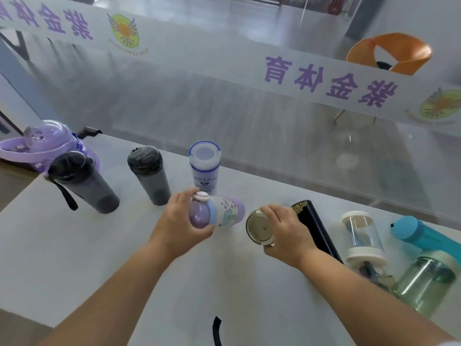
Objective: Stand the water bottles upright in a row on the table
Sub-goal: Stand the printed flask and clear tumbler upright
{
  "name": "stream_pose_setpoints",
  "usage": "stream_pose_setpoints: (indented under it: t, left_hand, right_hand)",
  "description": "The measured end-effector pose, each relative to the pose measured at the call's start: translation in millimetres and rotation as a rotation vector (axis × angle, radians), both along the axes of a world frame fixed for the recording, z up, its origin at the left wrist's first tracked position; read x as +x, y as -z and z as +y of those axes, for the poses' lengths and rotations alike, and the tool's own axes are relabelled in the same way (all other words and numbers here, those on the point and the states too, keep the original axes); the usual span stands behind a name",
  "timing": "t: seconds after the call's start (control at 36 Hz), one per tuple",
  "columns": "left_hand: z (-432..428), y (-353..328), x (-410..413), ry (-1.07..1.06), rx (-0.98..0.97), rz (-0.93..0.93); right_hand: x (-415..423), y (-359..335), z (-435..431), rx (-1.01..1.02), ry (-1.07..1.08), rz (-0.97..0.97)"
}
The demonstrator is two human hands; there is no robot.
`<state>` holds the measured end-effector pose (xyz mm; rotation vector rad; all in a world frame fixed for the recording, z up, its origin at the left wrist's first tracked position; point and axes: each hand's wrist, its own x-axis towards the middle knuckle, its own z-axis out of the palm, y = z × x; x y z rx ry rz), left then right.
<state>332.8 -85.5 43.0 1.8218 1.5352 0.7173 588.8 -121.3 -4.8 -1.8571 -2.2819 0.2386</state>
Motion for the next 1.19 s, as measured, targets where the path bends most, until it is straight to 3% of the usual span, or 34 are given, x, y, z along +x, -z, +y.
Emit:
stream_pose_setpoints:
  t: [0.28, 0.56, 1.0, 1.19]
  left_hand:
    - [19.2, -15.9, 4.9, 0.092, 0.122, 0.127]
    - [24.0, -21.6, 1.6, 0.066, 0.048, 0.167]
    - [9.2, -36.7, 4.3, 0.02, 0.011, 0.189]
    - [-2.6, -39.6, -15.8, -0.01, 0.042, 0.272]
  right_hand:
    - [-3.5, -30.2, 3.0, -0.123, 0.336, 0.359]
    - [-16.8, -37.9, 9.4, -0.224, 0.381, 0.513]
    - [-20.4, -52.5, 9.5, -0.397, 0.244, 0.292]
    - [-10.0, -68.8, -1.0, -0.305, 0.184, 0.065]
